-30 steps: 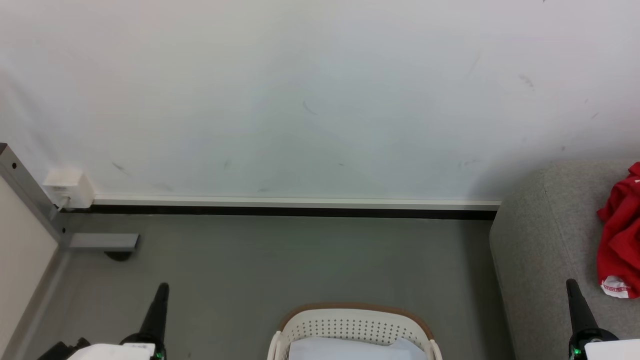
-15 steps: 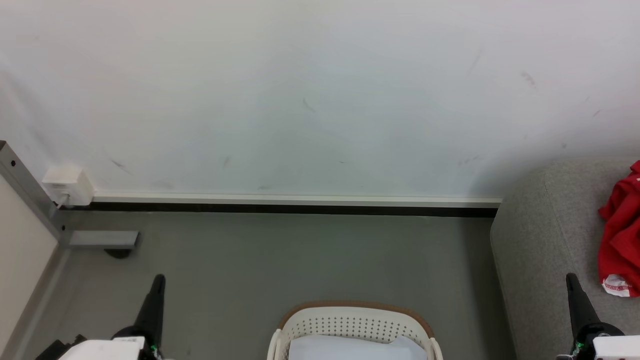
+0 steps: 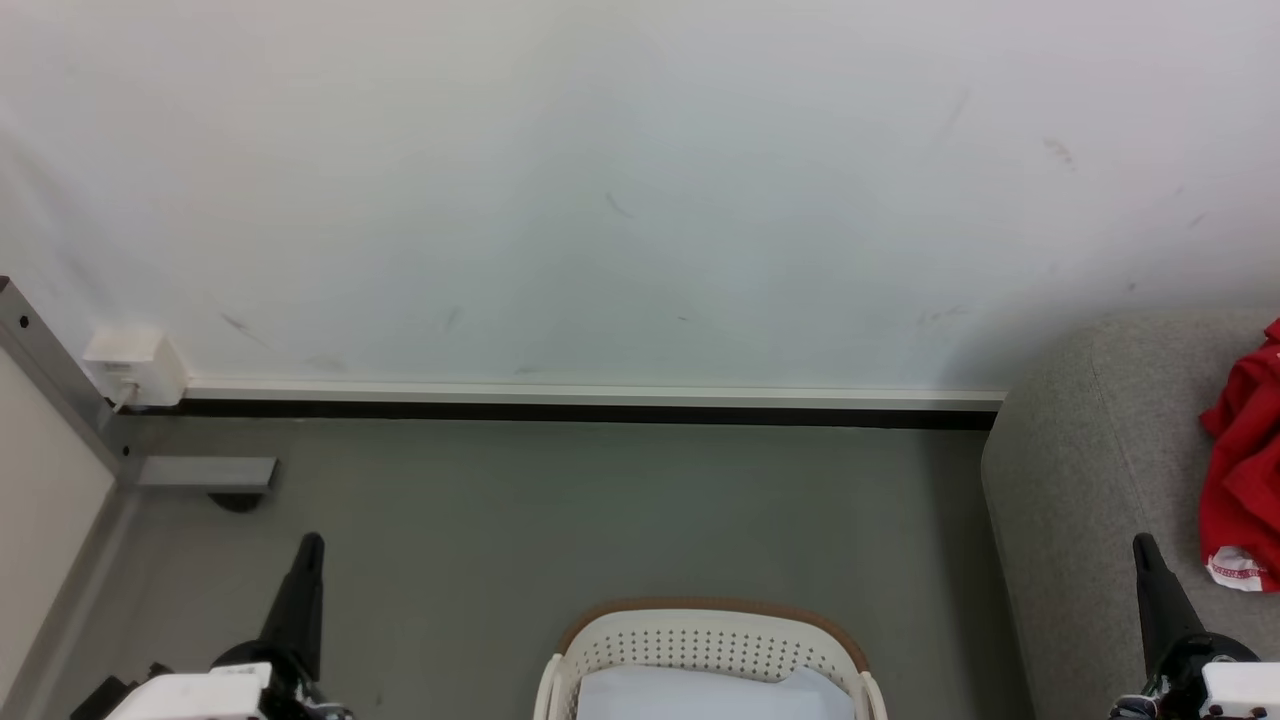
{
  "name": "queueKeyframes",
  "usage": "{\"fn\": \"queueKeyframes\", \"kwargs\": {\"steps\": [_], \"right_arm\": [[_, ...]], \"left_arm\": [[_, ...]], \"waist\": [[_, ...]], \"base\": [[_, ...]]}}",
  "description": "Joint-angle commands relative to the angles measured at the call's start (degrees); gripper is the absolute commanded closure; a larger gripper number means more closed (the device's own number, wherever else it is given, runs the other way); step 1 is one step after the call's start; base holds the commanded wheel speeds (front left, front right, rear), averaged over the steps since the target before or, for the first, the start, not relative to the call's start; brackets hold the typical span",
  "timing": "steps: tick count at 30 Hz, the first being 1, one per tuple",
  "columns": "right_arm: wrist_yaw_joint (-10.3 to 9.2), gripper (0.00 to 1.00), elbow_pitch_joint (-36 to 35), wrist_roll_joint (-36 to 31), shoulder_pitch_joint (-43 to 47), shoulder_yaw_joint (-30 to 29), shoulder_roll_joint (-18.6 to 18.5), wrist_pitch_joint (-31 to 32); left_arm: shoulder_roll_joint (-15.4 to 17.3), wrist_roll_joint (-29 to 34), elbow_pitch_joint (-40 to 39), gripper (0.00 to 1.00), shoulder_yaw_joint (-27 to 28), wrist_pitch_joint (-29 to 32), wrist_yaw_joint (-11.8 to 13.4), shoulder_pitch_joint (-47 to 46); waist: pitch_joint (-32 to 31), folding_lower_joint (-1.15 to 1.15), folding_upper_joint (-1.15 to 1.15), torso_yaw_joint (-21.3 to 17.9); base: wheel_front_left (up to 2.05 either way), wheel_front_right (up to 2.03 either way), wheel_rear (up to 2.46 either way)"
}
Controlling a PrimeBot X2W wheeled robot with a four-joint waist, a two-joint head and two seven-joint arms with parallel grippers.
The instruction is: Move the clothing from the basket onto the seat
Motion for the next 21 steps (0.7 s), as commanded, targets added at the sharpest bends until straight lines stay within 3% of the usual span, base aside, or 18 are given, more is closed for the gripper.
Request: {"fn": "queueKeyframes", "kwargs": {"steps": [1, 21], "right_arm": [[-0.14, 1.00, -0.4, 1.3, -0.8, -0.3, -0.5, 0.2], [-0.14, 1.00, -0.3, 1.2, -0.8, -0.2, -0.5, 0.2]], "left_arm": [[0.0, -1.5, 0.1, 1.00, 0.4, 0.4, -0.5, -0.6], [-0.1, -1.3, 0.1, 1.00, 0.5, 0.4, -0.4, -0.6]], "waist": [[0.0, 0.00, 0.00, 0.0], [0.1, 0.00, 0.00, 0.0]], "base": [[0.00, 0.00, 0.00], [0.00, 0.00, 0.00]]}}
